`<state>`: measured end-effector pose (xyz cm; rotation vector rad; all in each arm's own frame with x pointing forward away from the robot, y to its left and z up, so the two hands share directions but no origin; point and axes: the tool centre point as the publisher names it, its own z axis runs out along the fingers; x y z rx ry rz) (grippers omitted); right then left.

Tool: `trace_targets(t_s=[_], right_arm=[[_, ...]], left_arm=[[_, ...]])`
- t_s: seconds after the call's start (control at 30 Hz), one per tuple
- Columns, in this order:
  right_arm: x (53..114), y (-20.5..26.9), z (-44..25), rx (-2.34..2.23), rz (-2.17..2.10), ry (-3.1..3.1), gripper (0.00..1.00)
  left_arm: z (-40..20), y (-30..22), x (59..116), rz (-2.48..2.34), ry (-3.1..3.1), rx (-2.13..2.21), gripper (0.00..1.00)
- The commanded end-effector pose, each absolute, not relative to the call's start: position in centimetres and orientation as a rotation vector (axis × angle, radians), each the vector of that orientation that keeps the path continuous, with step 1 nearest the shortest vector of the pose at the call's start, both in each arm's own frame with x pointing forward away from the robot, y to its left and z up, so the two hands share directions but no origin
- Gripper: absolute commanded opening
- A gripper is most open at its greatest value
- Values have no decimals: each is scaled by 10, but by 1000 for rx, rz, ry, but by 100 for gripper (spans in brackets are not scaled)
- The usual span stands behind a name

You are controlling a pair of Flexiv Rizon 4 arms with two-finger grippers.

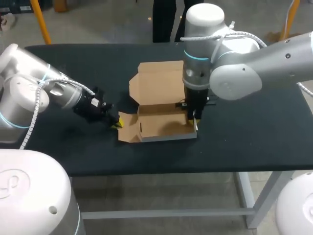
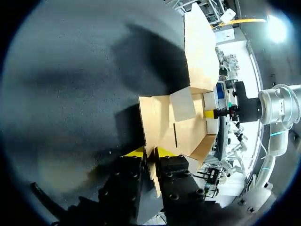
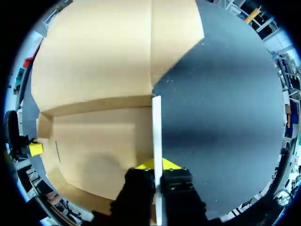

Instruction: Assemble the packaging by folding the flat box into shape, placing the metal phone stand inside, and closing the box properly

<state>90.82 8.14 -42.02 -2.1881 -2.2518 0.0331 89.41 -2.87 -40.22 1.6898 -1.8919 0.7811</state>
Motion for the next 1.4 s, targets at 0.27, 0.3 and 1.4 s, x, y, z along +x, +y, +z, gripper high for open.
trace_targets(t_s=[0.27,0.3,1.4], right_arm=[[909,82,-419,-2187,40,-2251,0],[909,82,-419,-2187,40,-2251,0],[909,82,-419,-2187,40,-2251,0]], left_arm=[[-384,-43,893,702,-1933,1855,0],[-382,-46,893,688,-1943,1872,0],[-357,-85,900,388,-2057,2239,0]])
